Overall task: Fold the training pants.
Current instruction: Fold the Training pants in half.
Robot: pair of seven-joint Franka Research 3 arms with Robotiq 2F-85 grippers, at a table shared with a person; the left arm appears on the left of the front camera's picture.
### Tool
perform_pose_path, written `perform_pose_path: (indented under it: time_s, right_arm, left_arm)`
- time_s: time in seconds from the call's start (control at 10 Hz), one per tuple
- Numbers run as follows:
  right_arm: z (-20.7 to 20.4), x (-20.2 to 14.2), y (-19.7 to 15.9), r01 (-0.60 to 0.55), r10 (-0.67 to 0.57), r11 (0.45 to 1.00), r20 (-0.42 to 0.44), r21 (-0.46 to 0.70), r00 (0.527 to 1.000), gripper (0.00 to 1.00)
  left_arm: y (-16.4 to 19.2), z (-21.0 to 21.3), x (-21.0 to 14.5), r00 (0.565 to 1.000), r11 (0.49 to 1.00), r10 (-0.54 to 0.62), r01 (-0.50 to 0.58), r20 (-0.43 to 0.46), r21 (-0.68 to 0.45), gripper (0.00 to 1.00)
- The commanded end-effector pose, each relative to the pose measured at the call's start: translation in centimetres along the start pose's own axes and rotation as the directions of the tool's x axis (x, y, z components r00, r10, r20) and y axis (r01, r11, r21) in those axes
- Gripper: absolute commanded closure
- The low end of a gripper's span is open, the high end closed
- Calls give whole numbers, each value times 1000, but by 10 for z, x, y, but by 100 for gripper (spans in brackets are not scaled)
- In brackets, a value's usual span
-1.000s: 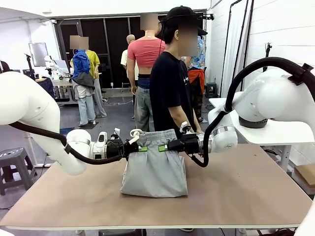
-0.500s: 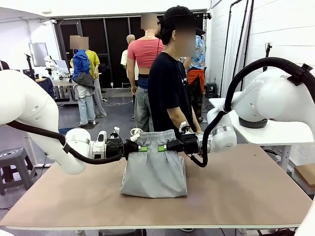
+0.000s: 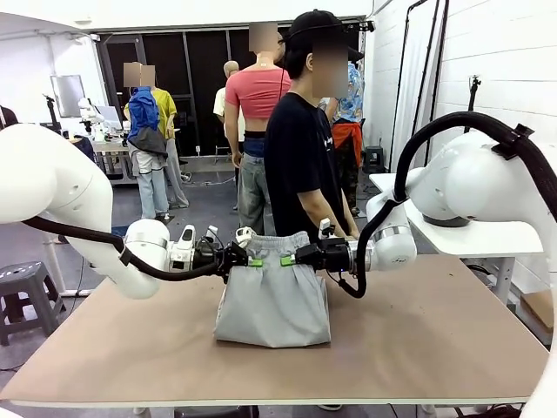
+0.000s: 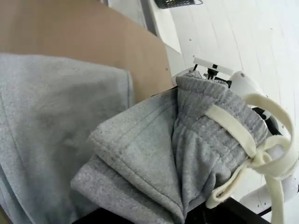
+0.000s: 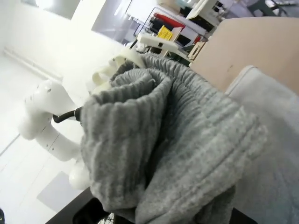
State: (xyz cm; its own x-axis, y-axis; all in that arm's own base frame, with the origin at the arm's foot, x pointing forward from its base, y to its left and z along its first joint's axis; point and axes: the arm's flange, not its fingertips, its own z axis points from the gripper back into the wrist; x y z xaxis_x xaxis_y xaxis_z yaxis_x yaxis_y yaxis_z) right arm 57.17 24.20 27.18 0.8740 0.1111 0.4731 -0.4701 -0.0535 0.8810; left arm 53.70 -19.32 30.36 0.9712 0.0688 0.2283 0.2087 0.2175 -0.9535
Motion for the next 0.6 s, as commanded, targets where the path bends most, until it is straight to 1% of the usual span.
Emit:
perform_pose_path:
  time_s: [0.0, 0.2, 0.5]
  right_arm:
    - [7, 13, -7, 65, -64, 997, 28, -42, 998, 100]
    - [9, 13, -20, 109, -107, 991, 22, -84, 994, 100]
    - [16, 10, -40, 164, -161, 981, 41, -105, 986, 100]
  left_arm:
    - [13, 4, 8, 997, 996, 71, -69, -32, 61, 100]
    - [24, 4, 11, 995, 994, 94, -92, -31, 65, 100]
    - [41, 4, 15, 988, 988, 149, -147, -29, 55, 100]
